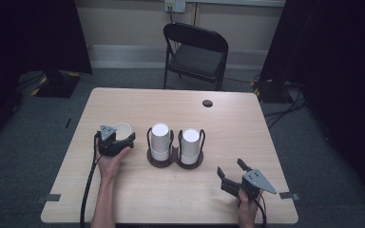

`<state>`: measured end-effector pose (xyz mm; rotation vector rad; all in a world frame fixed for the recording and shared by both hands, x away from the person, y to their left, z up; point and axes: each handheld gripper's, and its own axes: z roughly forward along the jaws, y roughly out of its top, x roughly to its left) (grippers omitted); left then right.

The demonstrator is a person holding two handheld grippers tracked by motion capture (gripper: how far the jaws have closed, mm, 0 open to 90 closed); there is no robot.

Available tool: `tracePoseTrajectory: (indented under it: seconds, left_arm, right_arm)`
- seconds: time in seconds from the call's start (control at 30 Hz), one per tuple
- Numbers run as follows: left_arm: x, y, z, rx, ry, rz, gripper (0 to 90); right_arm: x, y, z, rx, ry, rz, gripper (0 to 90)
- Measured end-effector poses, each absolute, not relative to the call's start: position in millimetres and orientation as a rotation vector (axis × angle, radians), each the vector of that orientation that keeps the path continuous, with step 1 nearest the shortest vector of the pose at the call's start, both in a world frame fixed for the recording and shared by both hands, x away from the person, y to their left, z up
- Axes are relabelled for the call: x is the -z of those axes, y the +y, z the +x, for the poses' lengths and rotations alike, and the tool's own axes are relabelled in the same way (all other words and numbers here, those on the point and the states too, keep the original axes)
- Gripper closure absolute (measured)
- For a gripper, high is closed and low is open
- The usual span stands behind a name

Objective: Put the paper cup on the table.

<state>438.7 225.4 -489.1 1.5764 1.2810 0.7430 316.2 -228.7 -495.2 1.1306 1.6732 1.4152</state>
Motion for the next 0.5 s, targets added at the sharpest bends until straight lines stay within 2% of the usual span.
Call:
tracePoseTrajectory:
  seconds: [0.5]
  left_arm:
    - [491.8, 231.2, 423.5, -0.752, 1.288, 1.559, 15.6]
  right_arm:
    - [495.2, -228.6, 316.4, -1.413, 1.674, 1.134, 14.0]
